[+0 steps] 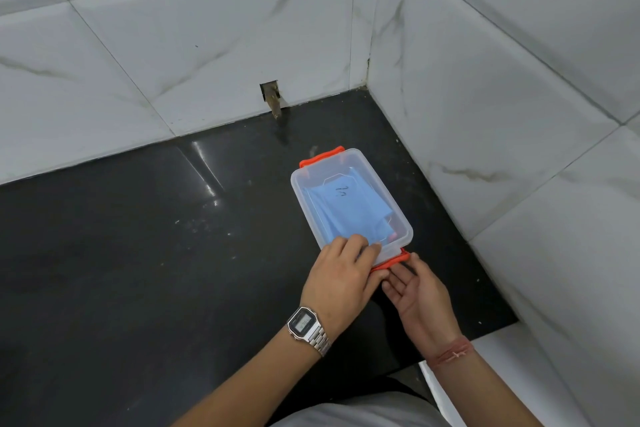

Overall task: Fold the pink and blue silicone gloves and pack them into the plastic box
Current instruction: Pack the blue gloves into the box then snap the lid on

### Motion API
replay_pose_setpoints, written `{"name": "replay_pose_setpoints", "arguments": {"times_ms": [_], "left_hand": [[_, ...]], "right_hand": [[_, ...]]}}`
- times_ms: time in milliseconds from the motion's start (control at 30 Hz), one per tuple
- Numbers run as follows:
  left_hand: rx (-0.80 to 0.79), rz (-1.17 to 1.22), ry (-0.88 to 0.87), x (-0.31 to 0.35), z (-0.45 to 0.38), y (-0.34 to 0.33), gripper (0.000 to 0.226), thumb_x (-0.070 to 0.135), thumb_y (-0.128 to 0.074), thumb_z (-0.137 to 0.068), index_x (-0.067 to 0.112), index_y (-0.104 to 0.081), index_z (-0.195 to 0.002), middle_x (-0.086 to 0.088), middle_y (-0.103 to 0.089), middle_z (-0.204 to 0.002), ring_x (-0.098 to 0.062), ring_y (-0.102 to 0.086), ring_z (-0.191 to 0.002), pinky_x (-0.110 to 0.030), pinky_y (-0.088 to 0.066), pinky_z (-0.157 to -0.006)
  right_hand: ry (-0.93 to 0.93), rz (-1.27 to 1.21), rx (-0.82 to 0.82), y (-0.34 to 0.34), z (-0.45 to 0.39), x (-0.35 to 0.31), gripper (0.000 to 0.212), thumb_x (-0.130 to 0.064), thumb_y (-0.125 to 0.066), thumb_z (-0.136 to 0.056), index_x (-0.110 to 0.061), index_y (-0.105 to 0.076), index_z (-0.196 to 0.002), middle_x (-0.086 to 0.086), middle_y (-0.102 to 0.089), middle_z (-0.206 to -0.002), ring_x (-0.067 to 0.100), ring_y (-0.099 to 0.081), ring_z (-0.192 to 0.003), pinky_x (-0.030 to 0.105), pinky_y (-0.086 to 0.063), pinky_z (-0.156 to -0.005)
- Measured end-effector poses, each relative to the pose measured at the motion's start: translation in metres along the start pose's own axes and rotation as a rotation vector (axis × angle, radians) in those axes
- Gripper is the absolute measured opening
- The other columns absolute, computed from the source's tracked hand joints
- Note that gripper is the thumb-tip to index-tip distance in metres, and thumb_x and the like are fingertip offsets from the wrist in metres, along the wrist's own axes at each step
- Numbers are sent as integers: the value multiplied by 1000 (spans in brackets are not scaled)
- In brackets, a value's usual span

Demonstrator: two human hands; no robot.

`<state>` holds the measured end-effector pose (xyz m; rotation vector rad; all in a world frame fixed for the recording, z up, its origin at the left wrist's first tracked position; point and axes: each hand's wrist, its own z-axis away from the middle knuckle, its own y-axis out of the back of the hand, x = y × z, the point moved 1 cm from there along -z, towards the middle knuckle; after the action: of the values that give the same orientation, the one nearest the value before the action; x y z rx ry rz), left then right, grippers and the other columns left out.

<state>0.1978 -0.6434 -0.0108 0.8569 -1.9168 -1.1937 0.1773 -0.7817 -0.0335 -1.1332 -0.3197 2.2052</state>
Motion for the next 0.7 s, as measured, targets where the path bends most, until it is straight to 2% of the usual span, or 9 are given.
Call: {"name": "replay_pose_setpoints", "arguments": {"times_ms": [100,200,333,533,600,667,700], "left_hand": [[5,-18,-2,2,-1,-1,32,38,-55,-91,13,-66,-109,-2,-63,-95,-20,-58,-79,-34,-53,-68],[6,-35,-25,0,-1,-2,30,36,-58,-91,13,-67,-107,-2,-63,-95,-20,-58,-76,-33,-53,-67],[16,-67,-54,-1,-2,-3,30,35,-53,-92,13,-68,-106,-2,-64,-94,-19,-58,-73,-32,-53,-64],[74,27,4,-2,-12,-4,25,27,-49,-94,14,-70,-95,-2,-63,-85,-20,-57,-67,-34,-52,-60],[92,19,27,-3,-13,-5,23,31,-51,-93,18,-69,-95,0,-63,-88,-20,-60,-76,-36,-53,-69],[48,-38,95,-5,-13,-7,27,40,-47,-94,26,-68,-103,0,-65,-103,-28,-60,-106,-50,-49,-91],[-13,-61,136,-6,-13,-8,32,45,-42,-95,31,-65,-113,-1,-63,-116,-35,-52,-123,-60,-41,-99]], "right_hand": [[11,10,-9,2,-1,1,29,-25,-45,-100,-14,-71,-108,12,-76,-99,14,-74,-78,23,-58,-61],[14,15,-25,2,-1,4,32,-28,-43,-100,-15,-73,-105,12,-76,-99,14,-73,-79,25,-58,-65],[22,18,-38,0,-1,4,35,-30,-41,-101,-12,-69,-112,12,-75,-100,14,-72,-79,30,-53,-73],[78,81,-39,-4,-1,1,35,-28,-47,-100,-5,-56,-126,10,-73,-91,16,-68,-78,28,-54,-67],[118,104,-3,-6,-1,-1,31,-25,-53,-97,-9,-55,-124,8,-73,-91,15,-69,-77,28,-55,-66],[163,134,32,-8,-1,-3,27,-22,-57,-95,-18,-55,-122,9,-73,-99,15,-70,-81,29,-55,-67],[183,151,41,-8,-1,-3,28,-21,-58,-95,-21,-53,-123,10,-72,-104,16,-70,-84,29,-56,-67]]}}
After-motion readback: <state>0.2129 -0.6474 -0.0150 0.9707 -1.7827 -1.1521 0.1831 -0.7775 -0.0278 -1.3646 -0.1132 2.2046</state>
